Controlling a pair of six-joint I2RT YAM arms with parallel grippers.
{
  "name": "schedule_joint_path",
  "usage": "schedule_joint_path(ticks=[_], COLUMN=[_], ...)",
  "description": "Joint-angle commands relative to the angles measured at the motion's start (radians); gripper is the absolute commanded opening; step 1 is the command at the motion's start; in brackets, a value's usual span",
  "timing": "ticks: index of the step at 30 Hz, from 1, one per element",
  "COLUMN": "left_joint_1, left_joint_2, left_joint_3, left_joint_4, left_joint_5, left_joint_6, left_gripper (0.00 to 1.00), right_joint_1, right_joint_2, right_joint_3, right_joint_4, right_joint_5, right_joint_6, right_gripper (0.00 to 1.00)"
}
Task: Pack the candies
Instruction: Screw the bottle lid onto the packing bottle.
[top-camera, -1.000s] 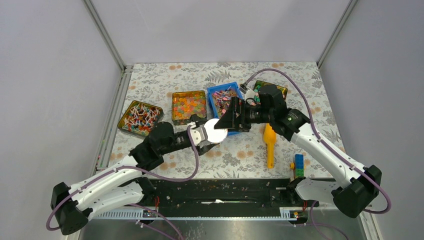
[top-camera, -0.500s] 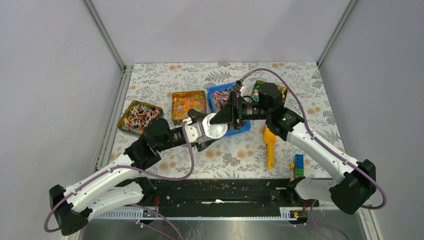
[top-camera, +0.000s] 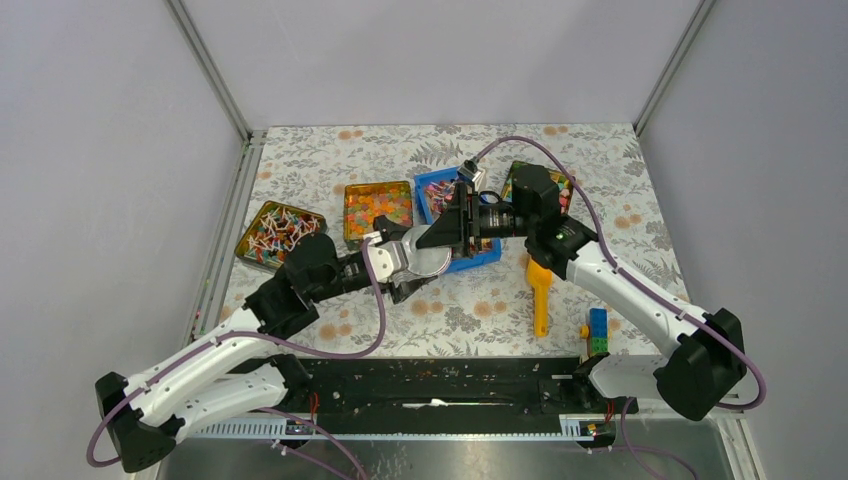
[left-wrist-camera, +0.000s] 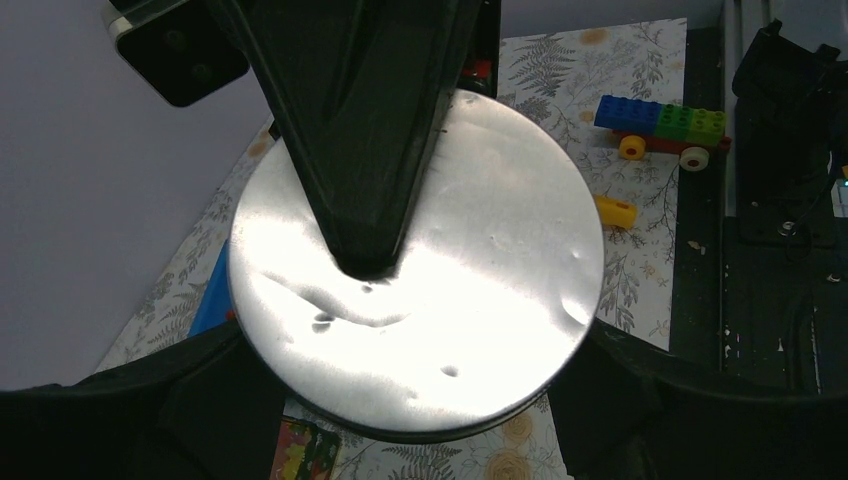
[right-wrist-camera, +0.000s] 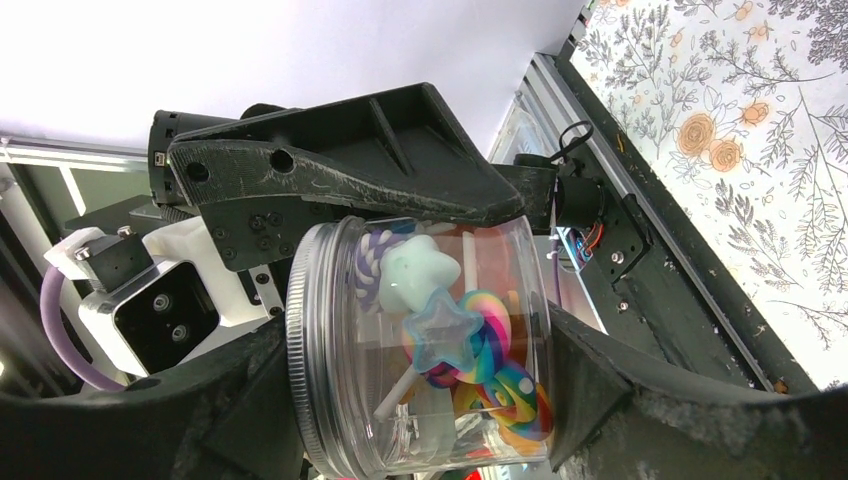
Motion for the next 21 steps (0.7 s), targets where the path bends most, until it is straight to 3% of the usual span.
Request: schedule_joint_path(ticks=[1, 4, 5, 6, 7, 9, 12, 21], left_joint_1=[-0.006, -0.006, -0.006, -0.005, -0.005, -0.006, -0.006, -0.004], left_joint_2=[-0.014, -0.016, -0.015, -0.017, -0.017, -0.021, -0.025, -0.055], left_joint_3=[0.052, 0.049, 0.049, 0.049, 0.050, 0.050, 0.048, 0.005], left_joint_4=[0.086, 0.085, 0.082, 0.080, 0.078, 0.067, 0.047, 0.006], left_joint_5=[0.004, 0.001, 0.001, 0.001, 0.001, 0.003, -0.008, -0.034], left_joint_6=[0.026, 0.022, 0.022, 0.023, 0.022, 0.022, 0.023, 0.011], left_gripper=[0.52, 0.52, 0.52, 0.52, 0.52, 0.52, 0.52, 0.51], right_joint_1=[0.028, 0.027, 0.027, 0.028, 0.026, 0.027, 0.025, -0.018], right_joint_2=[0.010, 0.011, 0.012, 0.011, 0.010, -0.002, -0.033, -0.130], right_joint_3=[-0.010, -0.005, -0.001, 0.000, 0.000, 0.002, 0.014, 0.000], right_joint_4=[0.087, 0.084, 0.078, 0.072, 0.066, 0.034, -0.074, -0.243], right_joint_5=[-0.034, -0.034, -0.032, -0.028, -0.023, -0.006, 0.049, 0.174], right_joint_6=[0.080, 0.079, 0.078, 0.074, 0.069, 0.044, -0.034, -0.134], right_gripper=[0.00, 0.04, 0.18, 0.39, 0.54, 0.74, 0.96, 1.00])
